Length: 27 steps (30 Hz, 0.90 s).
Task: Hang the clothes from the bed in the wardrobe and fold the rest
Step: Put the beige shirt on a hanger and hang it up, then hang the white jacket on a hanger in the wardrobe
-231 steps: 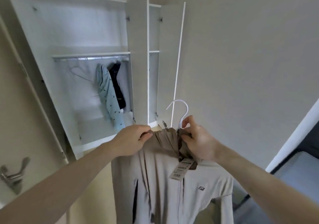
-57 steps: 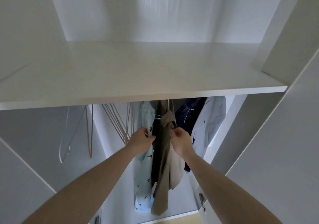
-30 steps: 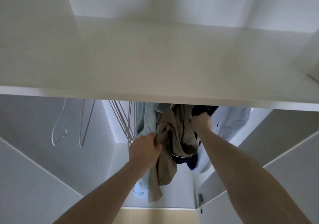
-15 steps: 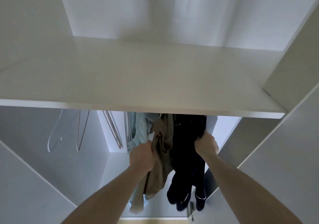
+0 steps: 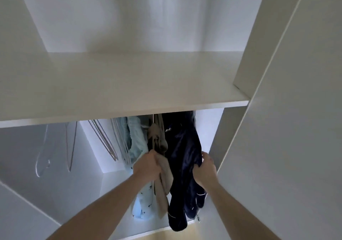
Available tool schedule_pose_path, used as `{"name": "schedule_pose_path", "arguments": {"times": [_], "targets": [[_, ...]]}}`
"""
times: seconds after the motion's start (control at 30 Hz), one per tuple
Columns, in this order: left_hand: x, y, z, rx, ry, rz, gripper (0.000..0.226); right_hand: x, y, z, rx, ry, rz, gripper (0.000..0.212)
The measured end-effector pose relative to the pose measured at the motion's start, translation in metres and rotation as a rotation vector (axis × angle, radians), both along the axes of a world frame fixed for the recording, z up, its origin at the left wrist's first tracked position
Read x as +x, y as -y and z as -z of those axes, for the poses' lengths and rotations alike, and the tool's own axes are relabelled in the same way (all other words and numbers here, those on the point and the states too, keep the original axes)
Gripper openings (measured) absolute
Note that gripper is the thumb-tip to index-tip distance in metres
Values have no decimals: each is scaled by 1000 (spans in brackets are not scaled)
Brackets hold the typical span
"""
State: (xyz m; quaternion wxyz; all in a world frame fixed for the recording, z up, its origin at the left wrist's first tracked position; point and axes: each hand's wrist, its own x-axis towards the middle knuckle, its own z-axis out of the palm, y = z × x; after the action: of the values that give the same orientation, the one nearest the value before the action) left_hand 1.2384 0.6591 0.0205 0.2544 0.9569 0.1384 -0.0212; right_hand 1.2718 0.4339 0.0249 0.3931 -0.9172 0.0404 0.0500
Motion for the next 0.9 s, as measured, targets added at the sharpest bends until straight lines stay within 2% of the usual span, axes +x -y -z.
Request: {"name": "schedule_pose_path", "arguments": {"times": [0.07,0.17,0.3,0.53,0.73,0.9], "targets": [[-24,1,-4,-130,19,68,30,-39,2,2,69,0,14,53],[-69,0,-5,-254,46,159,25,-104,2,6,189,14,51,51],[-122,4,-9,-232,-3,375,24,-191,3,4,305,37,168,45],[-205,53,-45,-130,31,724,25,-353,31,-21,289,59,331,41],[-304,132,-51,-106,5,1045,27,-514,82,-32,281,81,626,38],[-423,222,-47,-73,-28,1336,28,-688,129,-30,285,111,925,39]]}}
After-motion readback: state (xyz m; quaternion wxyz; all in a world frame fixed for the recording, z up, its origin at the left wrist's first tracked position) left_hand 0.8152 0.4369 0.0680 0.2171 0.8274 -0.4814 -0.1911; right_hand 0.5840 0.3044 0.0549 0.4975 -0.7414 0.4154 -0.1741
